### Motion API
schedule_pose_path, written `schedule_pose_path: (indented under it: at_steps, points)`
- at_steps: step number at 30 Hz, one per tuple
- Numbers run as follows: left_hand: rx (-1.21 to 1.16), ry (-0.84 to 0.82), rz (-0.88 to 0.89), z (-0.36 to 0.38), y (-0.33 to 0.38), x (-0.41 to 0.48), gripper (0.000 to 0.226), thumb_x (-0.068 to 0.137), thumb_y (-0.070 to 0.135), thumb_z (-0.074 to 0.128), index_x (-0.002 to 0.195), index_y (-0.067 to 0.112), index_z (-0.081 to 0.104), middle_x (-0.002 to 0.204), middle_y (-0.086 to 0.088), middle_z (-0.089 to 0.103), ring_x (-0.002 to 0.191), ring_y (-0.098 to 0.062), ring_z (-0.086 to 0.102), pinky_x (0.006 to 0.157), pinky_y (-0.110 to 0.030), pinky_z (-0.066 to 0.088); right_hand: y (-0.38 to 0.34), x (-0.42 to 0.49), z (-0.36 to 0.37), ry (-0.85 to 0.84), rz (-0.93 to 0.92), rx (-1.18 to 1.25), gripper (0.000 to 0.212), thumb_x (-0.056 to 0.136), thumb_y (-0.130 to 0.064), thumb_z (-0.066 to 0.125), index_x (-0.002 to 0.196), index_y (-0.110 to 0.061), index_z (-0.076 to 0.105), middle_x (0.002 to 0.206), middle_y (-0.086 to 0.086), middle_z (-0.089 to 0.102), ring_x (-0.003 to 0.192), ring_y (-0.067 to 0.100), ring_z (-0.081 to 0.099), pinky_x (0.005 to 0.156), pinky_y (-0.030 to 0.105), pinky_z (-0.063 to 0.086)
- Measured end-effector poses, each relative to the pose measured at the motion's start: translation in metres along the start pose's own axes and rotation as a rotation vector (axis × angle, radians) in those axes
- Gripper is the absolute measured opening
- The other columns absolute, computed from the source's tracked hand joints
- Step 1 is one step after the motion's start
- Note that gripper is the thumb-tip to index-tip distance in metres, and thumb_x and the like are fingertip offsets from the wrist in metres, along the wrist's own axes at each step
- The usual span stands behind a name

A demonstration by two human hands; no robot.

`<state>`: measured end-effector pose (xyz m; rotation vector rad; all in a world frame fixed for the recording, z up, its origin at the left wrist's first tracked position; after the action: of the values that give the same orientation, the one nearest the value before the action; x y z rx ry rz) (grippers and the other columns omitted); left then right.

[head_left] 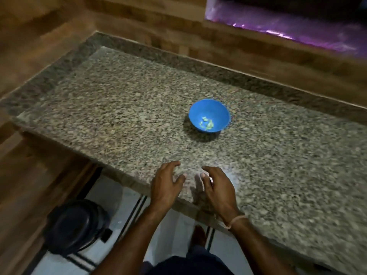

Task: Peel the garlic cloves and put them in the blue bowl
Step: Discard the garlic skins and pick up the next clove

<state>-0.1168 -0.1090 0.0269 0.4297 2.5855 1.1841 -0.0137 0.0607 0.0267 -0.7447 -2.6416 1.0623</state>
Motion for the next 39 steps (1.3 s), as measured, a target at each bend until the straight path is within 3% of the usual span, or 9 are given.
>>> schedule_pose_path:
  at_steps: [9,14,22,26,30,33,35,39]
  points:
    - [0.172,-0.037,-0.018,0.057,0.010,0.042,0.033,0.086,0.017,0.082,0.115,0.022,0.069,0.111,0.003,0.064,0.101,-0.018,0.063,0.084,-0.038,0.056,0.069,0.049,-0.020,-0.095,0.050,-0.148,0.031,0.105,-0.035,0.059,0.133,-0.023,0.066,0.132,0.002,0.065,0.121,0.026,0.060,0.087,0.037,0.050]
    - [0.137,-0.007,-0.023,0.069,0.009,0.053,0.030,0.087,0.014,0.081,0.112,0.023,0.067,0.106,0.006,0.058,0.097,-0.014,0.061,0.081,-0.037,0.056,0.070,0.061,-0.020,-0.092,0.047,-0.127,0.026,0.099,-0.023,0.066,0.125,-0.020,0.068,0.124,0.006,0.064,0.114,0.030,0.057,0.082,0.039,0.050]
    - [0.210,-0.017,0.044,0.094,0.046,0.089,0.020,0.089,0.026,0.079,0.102,0.031,0.065,0.099,0.010,0.060,0.089,-0.014,0.059,0.067,-0.033,0.048,0.059,0.087,-0.017,-0.065,0.062,-0.127,0.018,0.096,-0.020,0.065,0.114,-0.020,0.066,0.113,0.002,0.059,0.106,0.025,0.053,0.073,0.039,0.049]
    - [0.253,-0.010,0.019,0.094,0.040,0.093,0.016,0.091,0.021,0.074,0.090,0.032,0.062,0.090,0.014,0.058,0.083,-0.010,0.058,0.061,-0.029,0.036,0.064,0.093,-0.012,-0.052,0.093,-0.119,0.022,0.094,-0.019,0.067,0.116,-0.020,0.067,0.113,0.000,0.055,0.106,0.026,0.053,0.069,0.034,0.042]
    - [0.336,-0.060,0.102,0.095,0.045,0.096,0.025,0.088,0.014,0.073,0.086,0.030,0.055,0.091,0.012,0.057,0.087,-0.011,0.054,0.061,-0.032,0.041,0.067,0.096,-0.009,-0.045,0.120,-0.126,0.029,0.096,-0.023,0.069,0.124,-0.019,0.066,0.118,0.001,0.054,0.109,0.026,0.053,0.071,0.032,0.040]
    - [0.210,-0.060,0.113,0.089,0.050,0.097,0.029,0.090,0.005,0.067,0.083,0.030,0.053,0.086,0.012,0.059,0.082,0.002,0.054,0.057,-0.014,0.034,0.070,0.099,-0.010,-0.028,0.159,-0.078,0.031,0.097,-0.026,0.068,0.127,-0.020,0.067,0.121,0.000,0.056,0.112,0.024,0.057,0.077,0.034,0.048]
    - [0.046,-0.001,0.130,0.073,0.066,0.103,0.026,0.095,0.006,0.062,0.086,0.029,0.055,0.086,0.011,0.062,0.081,0.004,0.059,0.059,-0.012,0.038,0.074,0.101,-0.013,0.024,0.209,0.028,0.031,0.096,-0.030,0.065,0.126,-0.021,0.067,0.120,-0.001,0.059,0.110,0.024,0.063,0.086,0.041,0.056]
    - [-0.066,0.140,0.201,0.046,0.106,0.140,0.011,0.095,0.015,0.071,0.092,0.023,0.063,0.091,0.009,0.067,0.085,-0.014,0.064,0.065,-0.031,0.047,0.069,0.114,-0.022,0.129,0.244,0.192,0.036,0.094,-0.037,0.062,0.126,-0.022,0.068,0.121,-0.002,0.063,0.107,0.019,0.071,0.090,0.045,0.059]
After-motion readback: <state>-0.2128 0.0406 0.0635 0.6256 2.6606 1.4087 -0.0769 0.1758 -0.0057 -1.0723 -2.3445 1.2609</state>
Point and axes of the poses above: each hand's wrist, its own x-axis towards the middle knuckle, its own z-axis out of the palm, y = z × x, the point moved 10 cm from there along x, towards the middle knuckle
